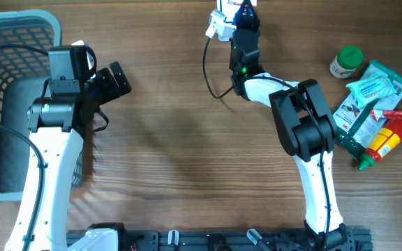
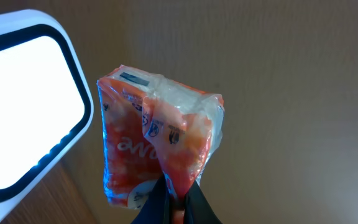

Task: Scan the item barcode
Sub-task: 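Keep the tissue packet held against the scanner face with the right gripper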

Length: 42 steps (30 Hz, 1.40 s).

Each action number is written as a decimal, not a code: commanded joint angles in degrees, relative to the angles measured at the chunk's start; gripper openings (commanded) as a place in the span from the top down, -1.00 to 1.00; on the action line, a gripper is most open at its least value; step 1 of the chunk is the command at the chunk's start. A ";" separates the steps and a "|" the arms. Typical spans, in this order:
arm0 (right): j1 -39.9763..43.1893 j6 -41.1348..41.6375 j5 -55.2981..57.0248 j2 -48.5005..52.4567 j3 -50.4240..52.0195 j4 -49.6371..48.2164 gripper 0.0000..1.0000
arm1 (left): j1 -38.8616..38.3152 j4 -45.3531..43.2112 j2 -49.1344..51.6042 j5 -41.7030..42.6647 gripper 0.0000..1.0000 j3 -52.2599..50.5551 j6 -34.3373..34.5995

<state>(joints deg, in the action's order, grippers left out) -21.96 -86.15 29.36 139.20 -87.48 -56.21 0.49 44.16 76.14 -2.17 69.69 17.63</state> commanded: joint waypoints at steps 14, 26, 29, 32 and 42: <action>-2.10 3.87 1.09 1.29 -0.70 2.29 0.91 | 0.26 0.09 0.26 -0.22 -1.00 -0.37 -0.52; -3.39 -2.80 3.45 1.29 -0.70 5.20 0.91 | 0.26 0.09 0.26 -0.22 -1.00 -0.37 -0.52; -3.74 -2.82 3.50 1.27 -0.70 6.38 0.91 | 0.26 0.09 0.26 -0.22 -1.00 -0.37 -0.52; -3.78 -2.80 3.85 1.27 -0.70 6.58 0.91 | 0.26 0.09 0.26 -0.20 -1.00 -0.37 -0.52; -3.74 -4.13 4.04 1.27 -0.70 6.51 0.91 | 0.26 0.09 0.26 -0.22 -1.00 -0.37 -0.52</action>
<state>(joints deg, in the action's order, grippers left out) -25.52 -89.97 32.25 139.20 -87.48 -49.67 0.49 44.16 76.14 -2.20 69.69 17.65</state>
